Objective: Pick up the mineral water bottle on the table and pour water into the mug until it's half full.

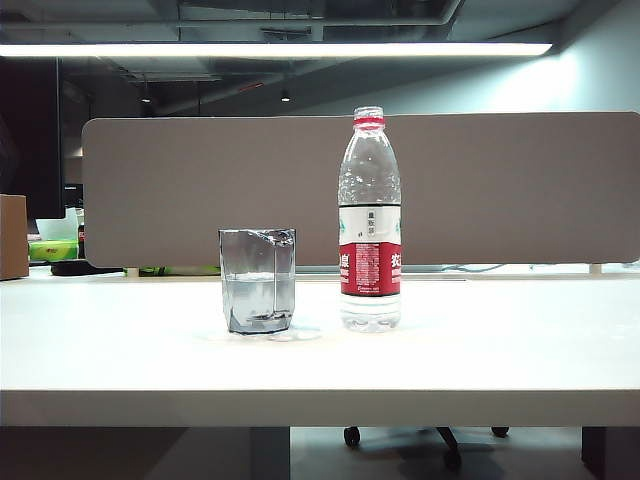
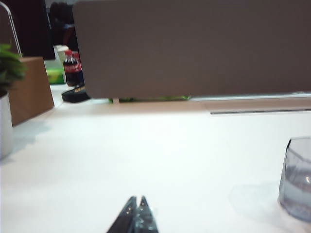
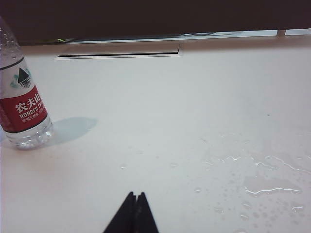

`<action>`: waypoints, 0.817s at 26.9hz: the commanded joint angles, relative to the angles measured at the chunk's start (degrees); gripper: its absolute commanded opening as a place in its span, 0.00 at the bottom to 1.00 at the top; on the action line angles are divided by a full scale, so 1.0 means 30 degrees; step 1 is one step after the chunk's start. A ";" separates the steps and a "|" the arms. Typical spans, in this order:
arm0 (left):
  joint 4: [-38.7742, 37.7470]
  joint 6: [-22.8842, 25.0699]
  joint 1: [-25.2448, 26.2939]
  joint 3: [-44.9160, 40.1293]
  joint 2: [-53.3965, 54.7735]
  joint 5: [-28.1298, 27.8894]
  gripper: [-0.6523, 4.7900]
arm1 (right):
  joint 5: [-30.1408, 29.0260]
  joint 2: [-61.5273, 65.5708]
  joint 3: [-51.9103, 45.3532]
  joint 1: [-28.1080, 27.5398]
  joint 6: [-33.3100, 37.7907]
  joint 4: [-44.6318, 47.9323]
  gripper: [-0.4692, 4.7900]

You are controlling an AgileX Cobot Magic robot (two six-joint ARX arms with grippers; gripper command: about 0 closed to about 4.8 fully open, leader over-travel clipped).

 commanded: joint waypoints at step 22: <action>-0.0510 -0.0401 -0.0007 -0.0925 0.0000 0.0015 0.11 | -0.0029 -0.0036 -0.0036 0.0000 -0.0058 0.0182 0.08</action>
